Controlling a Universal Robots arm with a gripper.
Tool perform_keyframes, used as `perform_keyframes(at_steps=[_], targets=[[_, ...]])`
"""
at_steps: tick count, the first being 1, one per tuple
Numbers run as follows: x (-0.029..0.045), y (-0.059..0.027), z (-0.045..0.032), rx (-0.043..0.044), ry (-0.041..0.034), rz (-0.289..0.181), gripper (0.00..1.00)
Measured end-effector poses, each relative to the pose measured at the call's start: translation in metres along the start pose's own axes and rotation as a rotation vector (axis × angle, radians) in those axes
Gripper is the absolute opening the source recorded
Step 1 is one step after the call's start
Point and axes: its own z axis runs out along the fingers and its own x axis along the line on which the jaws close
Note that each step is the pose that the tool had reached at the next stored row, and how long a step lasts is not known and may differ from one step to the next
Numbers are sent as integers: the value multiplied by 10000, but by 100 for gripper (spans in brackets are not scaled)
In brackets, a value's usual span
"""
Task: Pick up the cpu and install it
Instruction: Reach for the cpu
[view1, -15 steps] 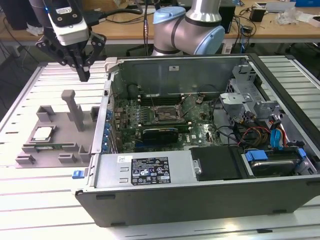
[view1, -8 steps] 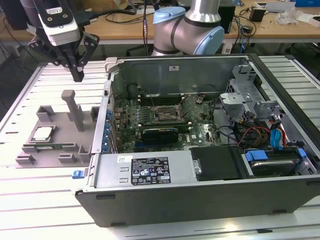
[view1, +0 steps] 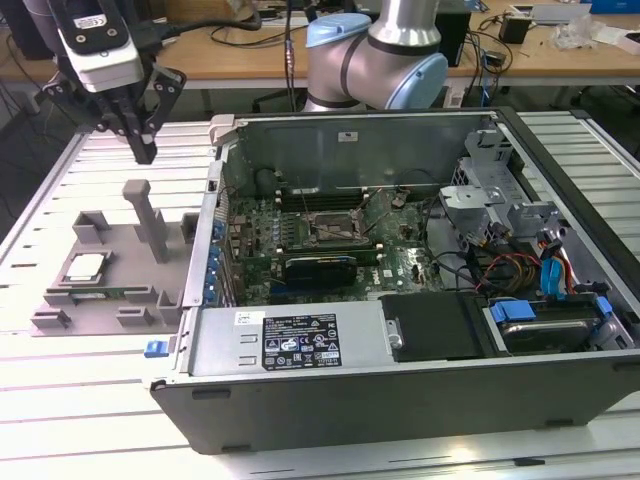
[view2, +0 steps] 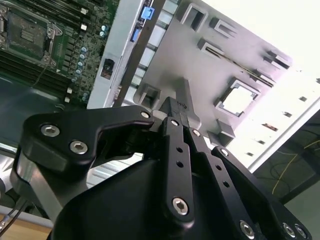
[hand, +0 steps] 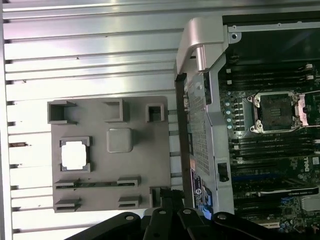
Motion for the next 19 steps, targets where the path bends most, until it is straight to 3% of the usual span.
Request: perform_keyframes(at_steps=[13,19], targets=[[233,-18,15,0,0,0,11],[308,-24,19,0,0,-1,11]])
